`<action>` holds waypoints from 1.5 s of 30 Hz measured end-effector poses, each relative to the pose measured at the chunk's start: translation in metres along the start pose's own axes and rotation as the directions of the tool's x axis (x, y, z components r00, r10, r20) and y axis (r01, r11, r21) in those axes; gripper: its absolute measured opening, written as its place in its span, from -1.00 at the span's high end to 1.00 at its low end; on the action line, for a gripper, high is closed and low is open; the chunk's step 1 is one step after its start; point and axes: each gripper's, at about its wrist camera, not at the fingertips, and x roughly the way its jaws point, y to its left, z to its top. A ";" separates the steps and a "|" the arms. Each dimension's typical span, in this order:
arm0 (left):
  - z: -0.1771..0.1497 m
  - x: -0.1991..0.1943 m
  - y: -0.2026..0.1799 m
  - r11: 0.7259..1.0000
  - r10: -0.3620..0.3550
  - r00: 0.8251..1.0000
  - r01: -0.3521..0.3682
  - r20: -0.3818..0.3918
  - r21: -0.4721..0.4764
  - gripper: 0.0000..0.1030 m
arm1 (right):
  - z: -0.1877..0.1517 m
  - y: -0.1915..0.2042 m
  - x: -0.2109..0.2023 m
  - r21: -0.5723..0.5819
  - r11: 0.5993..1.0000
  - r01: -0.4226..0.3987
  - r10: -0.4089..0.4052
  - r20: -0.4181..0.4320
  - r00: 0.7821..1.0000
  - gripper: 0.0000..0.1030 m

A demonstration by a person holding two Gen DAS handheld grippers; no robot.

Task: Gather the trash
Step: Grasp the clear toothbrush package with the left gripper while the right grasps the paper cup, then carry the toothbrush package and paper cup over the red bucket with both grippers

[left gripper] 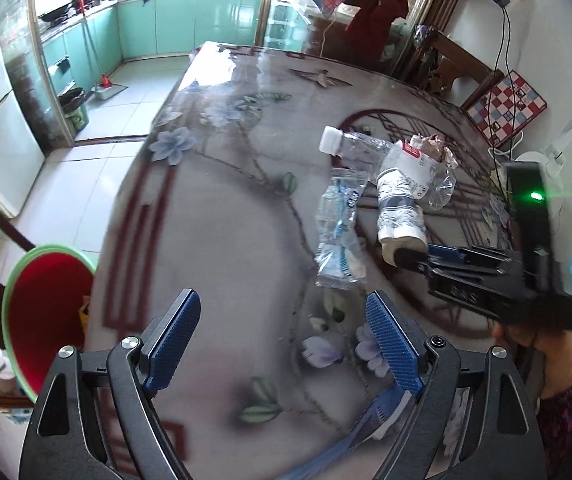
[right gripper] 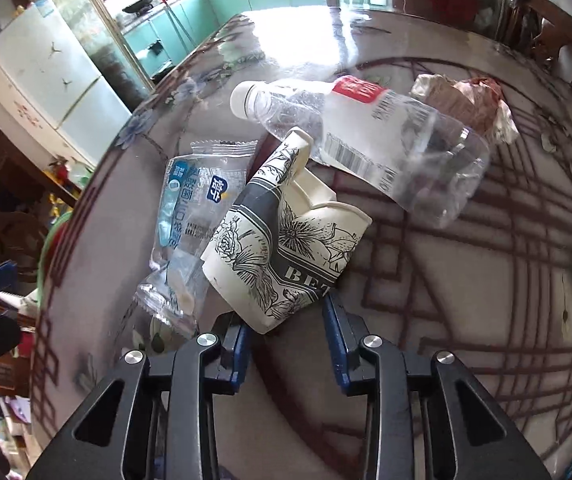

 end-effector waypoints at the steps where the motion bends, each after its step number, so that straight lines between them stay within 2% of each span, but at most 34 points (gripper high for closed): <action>1: 0.004 0.007 -0.006 1.000 -0.001 1.000 0.001 -0.009 0.008 -0.65 | -0.005 -0.004 -0.008 -0.002 1.000 -0.011 0.011 0.017 1.000 0.42; 2: 0.006 0.013 -0.011 1.000 0.000 1.000 0.000 -0.015 0.012 -0.65 | -0.012 -0.010 -0.017 0.000 1.000 -0.021 0.021 0.025 0.999 0.83; 3: 0.010 0.020 -0.016 1.000 0.001 1.000 -0.001 -0.024 0.018 -0.65 | -0.016 -0.015 -0.025 0.007 1.000 -0.025 0.025 0.031 0.999 0.98; 8: 0.028 0.063 -0.038 0.999 -0.006 0.997 0.009 -0.079 0.038 -0.65 | -0.039 -0.049 -0.065 0.041 0.999 0.001 -0.004 0.073 0.997 1.00; 13: 0.039 0.102 -0.051 0.999 -0.004 0.991 0.010 -0.136 0.045 -0.63 | -0.049 -0.073 -0.080 0.078 0.997 0.003 -0.009 0.066 0.998 1.00; 14: 0.040 0.106 -0.052 0.999 0.003 0.990 0.004 -0.142 0.047 -0.53 | -0.049 -0.077 -0.077 0.082 0.997 -0.016 0.012 0.047 0.999 1.00; 15: 0.041 0.106 -0.053 0.998 0.020 0.993 -0.013 -0.114 0.063 -0.32 | -0.050 -0.080 -0.072 0.084 0.996 -0.034 0.032 0.017 0.999 1.00; 17: 0.044 0.105 -0.057 0.995 0.040 0.993 -0.029 -0.111 0.099 0.55 | -0.052 -0.086 -0.070 0.094 0.995 -0.035 0.034 0.009 0.999 0.98; 20: 0.047 0.096 -0.048 0.998 0.008 0.993 -0.002 -0.116 0.058 0.79 | -0.052 -0.089 -0.070 0.067 0.996 -0.054 0.054 0.008 0.999 0.89; 22: 0.045 0.084 -0.044 0.999 0.013 0.996 -0.009 -0.088 0.046 0.79 | -0.053 -0.088 -0.073 0.035 0.997 -0.076 0.075 0.016 0.997 0.72; 24: 0.040 0.071 -0.041 0.999 0.016 0.997 -0.012 -0.075 0.046 0.79 | -0.052 -0.079 -0.080 -0.019 0.996 -0.093 0.094 0.038 0.995 0.26; 25: 0.037 0.066 -0.038 0.999 0.012 0.997 -0.009 -0.078 0.043 0.79 | -0.052 -0.076 -0.084 -0.045 0.994 -0.097 0.099 0.047 0.994 0.13; 26: 0.032 0.060 -0.036 0.999 0.010 0.996 -0.007 -0.084 0.037 0.79 | -0.051 -0.071 -0.088 -0.081 0.992 -0.094 0.099 0.058 0.993 -0.08; 30: 0.019 0.047 -0.025 1.000 0.006 0.995 -0.007 -0.096 -0.005 0.78 | -0.044 -0.049 -0.097 -0.225 0.972 -0.066 0.086 0.081 0.993 -0.37; 36: 0.012 0.037 -0.014 0.998 0.003 0.995 -0.009 -0.097 -0.066 0.77 | -0.031 -0.040 -0.060 -0.193 0.970 -0.145 0.142 -0.034 0.989 -0.40; 41: 0.005 0.018 -0.009 0.998 0.009 0.998 -0.013 -0.069 -0.066 0.77 | -0.034 -0.035 -0.026 -0.146 0.984 -0.104 0.087 -0.119 0.989 -0.38; 42: 0.004 0.016 -0.007 0.998 0.008 0.998 -0.013 -0.066 -0.069 0.77 | -0.035 -0.037 -0.024 -0.116 0.987 -0.114 0.100 -0.114 0.988 -0.09; 45: -0.002 0.007 0.000 0.997 0.017 0.998 -0.021 -0.054 -0.076 0.77 | -0.040 -0.040 -0.027 -0.031 0.991 -0.131 0.128 -0.076 0.989 -0.04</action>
